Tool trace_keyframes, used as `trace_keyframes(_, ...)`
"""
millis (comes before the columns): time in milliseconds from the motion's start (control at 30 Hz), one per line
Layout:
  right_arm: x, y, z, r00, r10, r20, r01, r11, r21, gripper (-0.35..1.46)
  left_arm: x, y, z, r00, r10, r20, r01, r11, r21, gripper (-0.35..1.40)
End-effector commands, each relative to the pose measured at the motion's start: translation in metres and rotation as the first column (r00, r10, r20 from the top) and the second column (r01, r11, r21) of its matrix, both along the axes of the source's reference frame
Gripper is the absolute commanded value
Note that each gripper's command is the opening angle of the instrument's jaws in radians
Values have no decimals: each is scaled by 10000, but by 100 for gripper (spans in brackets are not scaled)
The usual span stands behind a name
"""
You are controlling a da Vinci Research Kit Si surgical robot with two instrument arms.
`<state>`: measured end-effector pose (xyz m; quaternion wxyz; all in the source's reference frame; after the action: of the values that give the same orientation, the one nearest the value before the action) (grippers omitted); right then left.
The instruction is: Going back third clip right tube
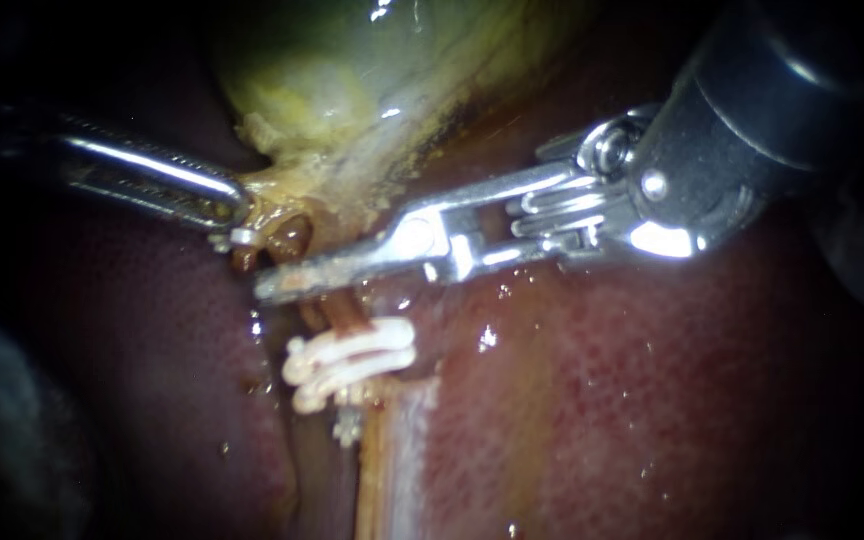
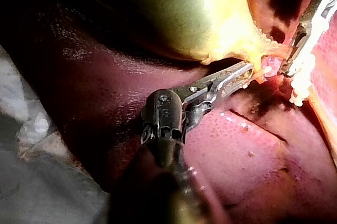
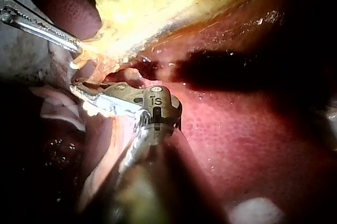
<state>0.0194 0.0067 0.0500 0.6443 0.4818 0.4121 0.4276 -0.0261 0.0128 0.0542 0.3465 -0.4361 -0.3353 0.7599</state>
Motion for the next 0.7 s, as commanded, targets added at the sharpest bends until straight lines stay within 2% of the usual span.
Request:
trace_keyframes(33,0,0,1,10000,-2,5,2,10000,2,-35,0,0,0,10000,-9,-9,9,10000,-7,-35)
trace_keyframes(100,-1,1,1,10000,-3,5,3,10000,2,-35,0,0,0,10000,-9,-9,9,10000,-7,-35)
trace_keyframes(167,-1,-2,4,10000,-14,4,14,10000,-20,-7,0,0,0,10000,-8,-9,8,10000,-7,-35)
trace_keyframes(200,-1,-6,8,9997,-151,-168,141,9980,-612,17,0,0,0,10000,-8,-8,8,10000,-6,-35)
trace_keyframes(267,0,-12,16,9989,-315,-352,265,9906,-1338,32,0,0,0,10000,-7,-8,7,10000,-7,-35)
trace_keyframes(300,0,-16,21,9974,-490,-529,373,9783,-2037,37,0,0,0,10000,-7,-8,7,10000,-7,-35)
trace_keyframes(333,1,-18,25,9960,-625,-636,452,9689,-2435,39,1,0,0,10000,-7,-8,7,10000,-7,-35)
trace_keyframes(400,0,-21,31,9954,-654,-694,423,9549,-2939,43,1,0,0,10000,-6,-7,6,10000,-7,-35)
trace_keyframes(467,-3,-22,35,9967,-478,-661,224,9395,-3419,46,1,0,0,10000,-5,-7,5,10000,-7,-35)
trace_keyframes(533,-6,-22,37,9981,-193,-586,-58,9164,-4003,49,1,0,0,10000,-5,-7,5,10000,-7,-35)
trace_keyframes(700,-18,-22,40,9987,89,-494,-306,8877,-4594,50,1,-1,0,10000,-6,-8,6,10000,-9,-35)
